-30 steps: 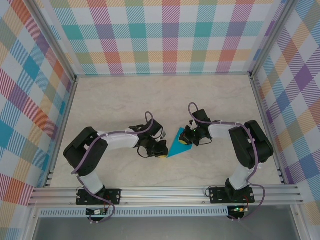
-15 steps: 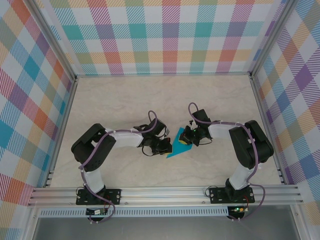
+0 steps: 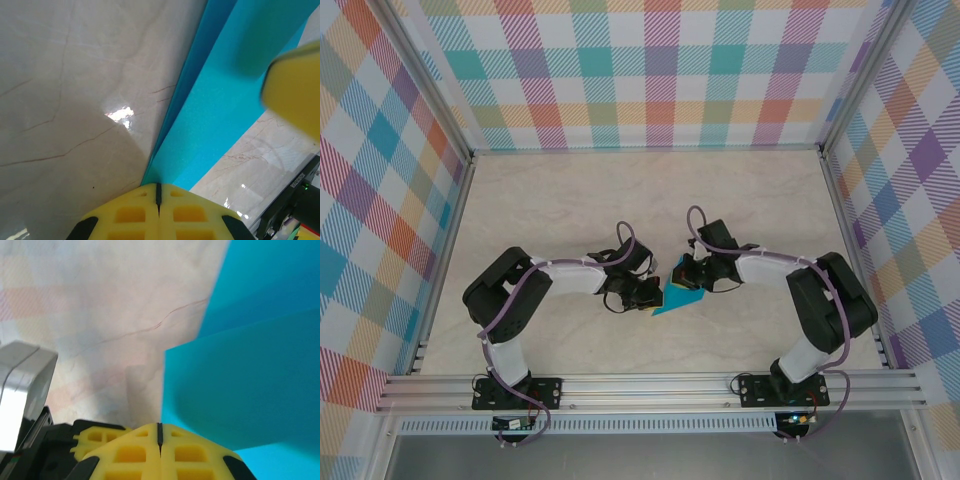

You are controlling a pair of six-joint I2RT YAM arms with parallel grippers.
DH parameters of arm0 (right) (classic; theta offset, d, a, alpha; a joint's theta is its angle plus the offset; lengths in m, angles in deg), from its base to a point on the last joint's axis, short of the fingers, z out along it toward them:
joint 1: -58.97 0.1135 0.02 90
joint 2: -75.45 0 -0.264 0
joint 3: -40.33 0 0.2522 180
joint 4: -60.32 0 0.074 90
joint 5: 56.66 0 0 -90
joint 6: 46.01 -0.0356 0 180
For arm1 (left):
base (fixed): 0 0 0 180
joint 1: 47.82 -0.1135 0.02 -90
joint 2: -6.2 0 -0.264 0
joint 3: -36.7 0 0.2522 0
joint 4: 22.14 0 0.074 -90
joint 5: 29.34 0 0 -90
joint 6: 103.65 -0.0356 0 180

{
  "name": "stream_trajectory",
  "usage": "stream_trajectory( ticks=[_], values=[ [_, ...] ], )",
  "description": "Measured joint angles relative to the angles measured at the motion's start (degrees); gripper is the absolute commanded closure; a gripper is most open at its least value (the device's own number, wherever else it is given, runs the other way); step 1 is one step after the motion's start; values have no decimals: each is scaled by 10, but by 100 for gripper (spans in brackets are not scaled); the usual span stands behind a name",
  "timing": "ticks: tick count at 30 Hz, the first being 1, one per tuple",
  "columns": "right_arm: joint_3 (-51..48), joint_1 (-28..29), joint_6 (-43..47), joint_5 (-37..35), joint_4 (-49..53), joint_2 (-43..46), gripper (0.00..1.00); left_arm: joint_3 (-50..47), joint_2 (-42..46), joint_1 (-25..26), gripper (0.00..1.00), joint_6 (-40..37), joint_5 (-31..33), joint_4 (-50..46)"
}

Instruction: Fold a paper plane with a square sheet of paper (pick it up from the middle)

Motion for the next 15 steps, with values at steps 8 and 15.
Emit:
stream_trajectory(
  ticks=[8,15],
  values=[
    [-1,31,-2,0,-12,-12,100,0,0,0,100,-4,0,0],
    [-14,34,-7,-4,-17,-35,100,0,0,0,100,-4,0,-1]
  ],
)
